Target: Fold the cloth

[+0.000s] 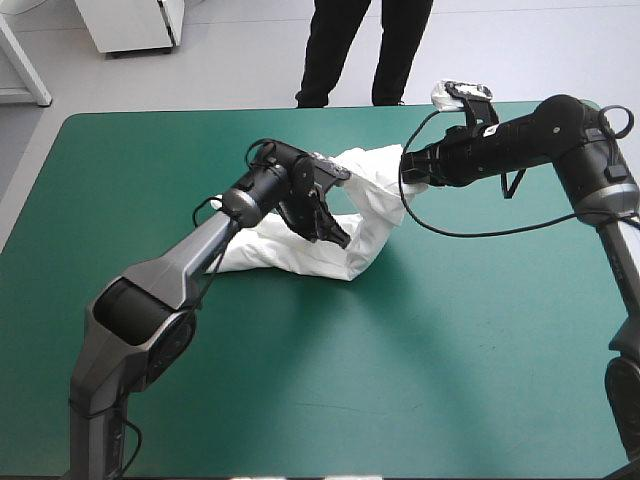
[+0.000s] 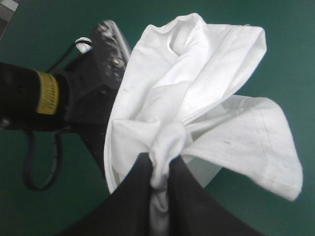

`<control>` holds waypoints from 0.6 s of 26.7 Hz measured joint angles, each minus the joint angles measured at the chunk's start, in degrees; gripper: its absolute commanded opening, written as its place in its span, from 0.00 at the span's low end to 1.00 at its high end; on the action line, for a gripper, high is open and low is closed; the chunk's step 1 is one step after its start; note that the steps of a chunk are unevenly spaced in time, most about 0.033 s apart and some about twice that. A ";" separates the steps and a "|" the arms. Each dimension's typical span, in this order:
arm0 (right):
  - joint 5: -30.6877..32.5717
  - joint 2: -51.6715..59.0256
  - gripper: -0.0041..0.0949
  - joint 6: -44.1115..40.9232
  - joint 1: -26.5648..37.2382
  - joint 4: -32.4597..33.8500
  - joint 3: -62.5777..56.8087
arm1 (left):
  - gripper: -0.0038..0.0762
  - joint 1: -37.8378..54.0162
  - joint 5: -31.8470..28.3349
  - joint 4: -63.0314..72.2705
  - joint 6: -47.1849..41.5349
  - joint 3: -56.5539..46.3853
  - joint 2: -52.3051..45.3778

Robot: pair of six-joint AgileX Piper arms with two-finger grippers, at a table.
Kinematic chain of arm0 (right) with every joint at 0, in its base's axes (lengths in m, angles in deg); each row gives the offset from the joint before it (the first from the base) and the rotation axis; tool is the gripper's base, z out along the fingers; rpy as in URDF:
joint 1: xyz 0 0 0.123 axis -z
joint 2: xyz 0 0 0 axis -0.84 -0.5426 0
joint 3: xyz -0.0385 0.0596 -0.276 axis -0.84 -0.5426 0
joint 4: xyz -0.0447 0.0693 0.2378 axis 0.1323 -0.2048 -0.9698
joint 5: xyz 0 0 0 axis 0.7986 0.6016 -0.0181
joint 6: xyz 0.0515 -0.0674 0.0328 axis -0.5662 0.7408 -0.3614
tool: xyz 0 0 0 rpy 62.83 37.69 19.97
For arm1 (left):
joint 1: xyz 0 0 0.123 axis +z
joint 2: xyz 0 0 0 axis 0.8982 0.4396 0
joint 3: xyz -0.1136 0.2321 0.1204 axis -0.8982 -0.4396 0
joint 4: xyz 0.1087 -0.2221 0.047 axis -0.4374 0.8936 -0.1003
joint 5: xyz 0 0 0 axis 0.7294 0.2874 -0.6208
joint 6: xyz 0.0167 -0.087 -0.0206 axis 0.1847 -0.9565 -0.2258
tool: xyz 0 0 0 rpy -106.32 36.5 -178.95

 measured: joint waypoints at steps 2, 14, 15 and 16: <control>0.00 0.00 0.02 0.00 0.00 0.00 0.02 | 0.02 0.79 0.09 -0.12 -0.15 -0.51 -2.79; -0.47 -0.12 0.03 0.86 -0.06 -2.55 0.09 | 0.02 1.15 0.34 -2.49 -5.79 -33.41 -31.68; -0.66 -0.29 0.03 1.08 -0.40 -2.89 0.14 | 0.02 1.15 0.49 -2.49 -6.61 -35.62 -34.71; -0.95 -0.53 0.03 1.26 -0.85 -3.11 0.32 | 0.02 1.15 0.54 -2.49 -7.65 -37.52 -37.75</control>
